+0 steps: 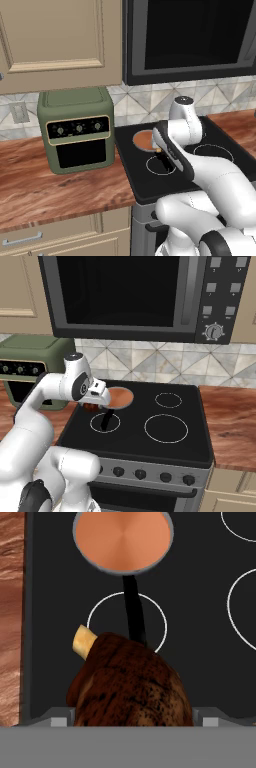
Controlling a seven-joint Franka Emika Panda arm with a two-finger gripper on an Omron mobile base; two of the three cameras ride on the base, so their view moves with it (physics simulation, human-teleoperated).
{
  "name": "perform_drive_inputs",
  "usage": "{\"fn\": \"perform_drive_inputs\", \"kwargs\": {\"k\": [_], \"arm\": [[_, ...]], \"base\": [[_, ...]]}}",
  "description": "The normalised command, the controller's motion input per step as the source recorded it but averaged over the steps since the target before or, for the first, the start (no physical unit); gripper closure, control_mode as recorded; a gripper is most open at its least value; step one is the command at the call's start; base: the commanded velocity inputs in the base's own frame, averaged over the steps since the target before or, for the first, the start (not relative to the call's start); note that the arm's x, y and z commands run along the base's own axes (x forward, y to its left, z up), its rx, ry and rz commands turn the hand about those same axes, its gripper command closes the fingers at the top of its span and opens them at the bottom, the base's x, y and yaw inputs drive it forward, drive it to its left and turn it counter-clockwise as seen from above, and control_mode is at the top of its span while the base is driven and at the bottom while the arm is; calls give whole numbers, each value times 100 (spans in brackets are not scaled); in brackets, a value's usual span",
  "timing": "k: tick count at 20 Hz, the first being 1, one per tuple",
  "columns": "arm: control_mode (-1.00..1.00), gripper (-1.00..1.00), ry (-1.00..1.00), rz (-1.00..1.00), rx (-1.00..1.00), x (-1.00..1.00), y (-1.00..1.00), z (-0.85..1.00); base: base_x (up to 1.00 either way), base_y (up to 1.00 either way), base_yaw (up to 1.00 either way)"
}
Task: Retrieve the steak from the fridge and place it on the saucepan with marinade on the stove.
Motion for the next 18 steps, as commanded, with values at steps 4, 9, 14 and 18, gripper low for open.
{"fn": "perform_drive_inputs", "kwargs": {"k": [4,9,14,18], "arm": [[-100,100,0,0,1,43,-2,-7],[-100,100,0,0,0,43,0,-27],[-100,100,0,0,0,36,0,-23],[-100,100,0,0,0,30,0,-13]], "base": [[0,0,0],[0,0,0],[0,0,0],[0,0,0]]}}
